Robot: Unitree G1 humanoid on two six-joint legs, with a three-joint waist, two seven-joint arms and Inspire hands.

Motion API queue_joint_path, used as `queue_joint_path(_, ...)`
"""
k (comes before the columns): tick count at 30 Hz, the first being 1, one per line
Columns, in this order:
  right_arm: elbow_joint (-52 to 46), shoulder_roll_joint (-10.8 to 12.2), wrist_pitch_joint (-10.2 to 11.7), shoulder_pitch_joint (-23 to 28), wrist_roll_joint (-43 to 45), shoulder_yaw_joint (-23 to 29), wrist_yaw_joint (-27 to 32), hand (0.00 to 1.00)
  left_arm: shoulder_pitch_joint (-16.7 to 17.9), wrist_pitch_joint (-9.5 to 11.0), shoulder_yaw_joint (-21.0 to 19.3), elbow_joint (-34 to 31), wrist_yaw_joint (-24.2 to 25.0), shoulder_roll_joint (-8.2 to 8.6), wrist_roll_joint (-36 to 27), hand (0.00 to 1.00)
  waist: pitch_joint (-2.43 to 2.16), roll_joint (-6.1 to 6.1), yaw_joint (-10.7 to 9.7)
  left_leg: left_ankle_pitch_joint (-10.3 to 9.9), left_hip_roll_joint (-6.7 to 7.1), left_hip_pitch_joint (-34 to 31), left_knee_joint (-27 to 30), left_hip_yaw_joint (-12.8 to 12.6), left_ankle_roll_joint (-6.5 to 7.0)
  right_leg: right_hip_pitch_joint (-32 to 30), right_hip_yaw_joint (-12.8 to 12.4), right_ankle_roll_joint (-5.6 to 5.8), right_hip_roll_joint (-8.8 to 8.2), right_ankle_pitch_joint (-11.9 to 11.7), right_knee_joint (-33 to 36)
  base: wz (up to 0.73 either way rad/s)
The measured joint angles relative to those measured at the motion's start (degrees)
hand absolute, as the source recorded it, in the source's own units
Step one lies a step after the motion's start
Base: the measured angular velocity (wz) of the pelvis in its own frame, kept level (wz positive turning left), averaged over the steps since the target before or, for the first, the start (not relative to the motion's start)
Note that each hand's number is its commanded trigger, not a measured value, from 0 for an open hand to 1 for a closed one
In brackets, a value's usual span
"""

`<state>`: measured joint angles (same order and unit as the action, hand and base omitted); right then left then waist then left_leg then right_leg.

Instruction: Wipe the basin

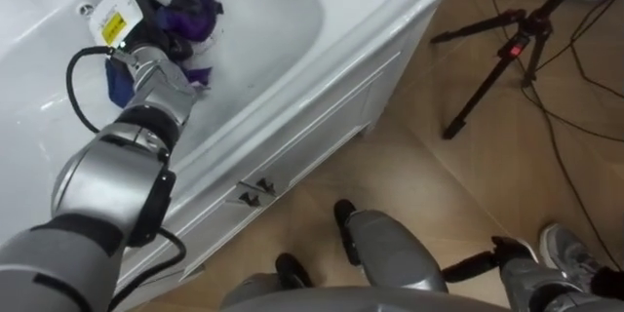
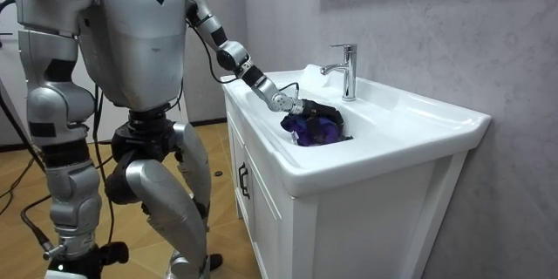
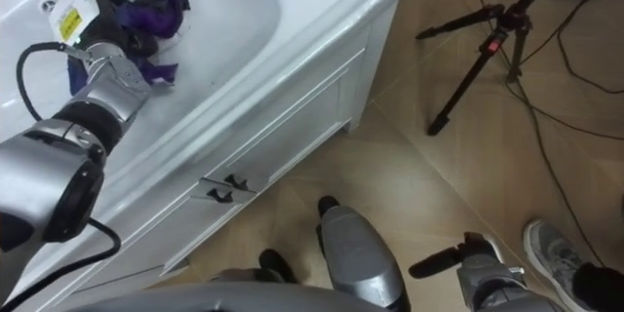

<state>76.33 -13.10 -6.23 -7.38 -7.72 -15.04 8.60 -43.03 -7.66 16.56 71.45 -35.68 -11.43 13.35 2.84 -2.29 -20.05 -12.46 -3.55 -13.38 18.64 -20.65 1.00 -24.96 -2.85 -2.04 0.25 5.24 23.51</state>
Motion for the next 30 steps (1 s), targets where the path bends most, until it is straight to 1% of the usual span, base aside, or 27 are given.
queue_joint_path(3, 0.03, 0.00, 1.21, -0.02, 0.00, 0.03, -0.01, 0.00, -0.27, 1.94, 0.01, -0.53, 0.24, 0.61, -0.33, 1.00, 0.03, -0.02, -0.20, -0.11, 0.02, 0.06, 0.24, -0.08, 0.20, 0.05, -0.18, 0.17, -0.03, -0.07, 0.01, -0.03)
queue_joint_path(5, 0.01, 0.00, 1.53, -0.16, 0.06, 0.04, -0.01, 0.00, -0.48, 2.51, 0.02, -0.53, 0.31, 1.13, -0.36, 1.00, 0.04, -0.05, -0.23, -0.19, 0.09, 0.06, 0.28, -0.25, 0.33, 0.03, -0.20, 0.27, -0.01, -0.05, 0.08, 0.00)
queue_joint_path(6, 0.01, 0.00, 1.67, -0.33, 0.07, 0.00, -0.01, 0.00, -0.50, 2.95, 0.04, -0.53, 0.36, 1.21, -0.36, 1.00, 0.06, -0.05, -0.23, -0.24, 0.14, 0.05, 0.28, -0.25, 0.40, 0.05, -0.20, 0.34, -0.03, -0.01, 0.08, 0.00)
queue_joint_path(8, 0.01, 0.00, 2.02, -0.37, 0.07, -0.01, -0.01, 0.00, -0.49, 3.19, 0.67, -0.89, 0.45, 1.30, -0.37, 1.00, 0.11, -0.01, -0.22, -0.26, 0.27, 0.05, 0.27, 0.11, 0.46, 0.15, -0.15, 0.45, -0.17, 0.06, 0.13, 0.05)
queue_joint_path(12, -0.05, 0.01, 3.25, -0.51, 0.18, -0.05, -0.02, 0.00, -0.49, 3.46, 1.99, -4.06, 1.20, 1.57, -0.37, 1.00, 0.69, -0.17, -0.20, -0.46, 0.42, -0.35, 0.56, 0.46, 0.76, 0.15, 0.23, 0.75, -0.42, 0.21, 0.08, 0.07)
queue_joint_path(13, -0.23, 0.04, 3.36, -0.66, 0.18, -0.07, -0.01, 0.00, -0.49, 3.75, 2.30, -4.59, 1.10, 1.72, -0.36, 1.00, 0.72, -0.25, -0.19, -0.51, 0.44, -0.40, 0.55, 0.51, 0.82, 0.15, 0.39, 0.80, -0.51, 0.25, 0.10, 0.03)
queue_joint_path(16, -0.23, 0.07, 3.89, -0.81, 0.17, -0.11, 0.03, 0.00, -0.49, 5.30, 3.16, -5.00, 1.10, 1.79, -0.35, 1.00, 0.77, -0.34, -0.20, -0.53, 0.58, -0.61, 0.55, 0.89, 0.86, 0.15, 0.94, 0.89, -0.92, 0.35, 0.21, 0.07)
queue_joint_path(17, -0.23, 0.07, 3.94, -0.84, 0.18, -0.12, 0.04, 0.00, -0.49, 5.51, 3.39, -5.02, 1.10, 1.81, -0.35, 1.00, 0.77, -0.35, -0.20, -0.52, 0.62, -0.70, 0.55, 1.03, 0.87, 0.15, 1.08, 0.91, -0.94, 0.36, 0.21, 0.12)
queue_joint_path(19, -0.22, 0.03, 4.37, -0.99, -0.20, -1.24, 0.20, 0.00, -0.49, 6.40, 4.42, -5.13, 1.11, 1.82, -0.33, 1.00, 0.77, -0.34, -0.18, -0.53, 0.78, -0.95, 0.56, 1.52, 0.91, 0.15, 1.61, 1.02, -1.15, 0.46, 0.10, 0.11)
queue_joint_path(23, -0.73, 0.04, 4.45, -0.72, -0.41, -2.96, 0.03, 0.00, -0.49, 6.99, 4.43, -5.18, 1.66, 2.01, -0.34, 1.00, 0.73, -0.40, 0.00, -0.68, 0.86, -0.87, 0.62, 1.54, 1.15, 0.34, 1.70, 1.21, -1.25, 0.62, -0.25, 0.01)
queue_joint_path(29, -0.84, -0.01, 4.43, -0.39, -0.63, -3.87, -0.05, 0.00, -0.08, 7.31, 4.42, -5.52, 4.35, 2.18, -0.34, 1.00, 0.73, -0.40, 0.09, -0.67, 0.96, 0.54, -0.19, 2.15, 1.15, 2.17, 2.37, 1.32, -1.44, 0.74, -0.86, 0.05)
queue_joint_path(30, -0.87, -0.05, 4.37, -0.38, -0.75, -3.59, -0.05, 0.00, 0.34, 7.90, 4.38, -5.54, 4.64, 2.25, -0.32, 1.00, 0.73, -0.38, 0.09, -0.66, 1.17, 0.99, -0.46, 2.17, 1.16, 2.45, 2.47, 1.38, -1.95, 0.98, -0.76, 0.00)
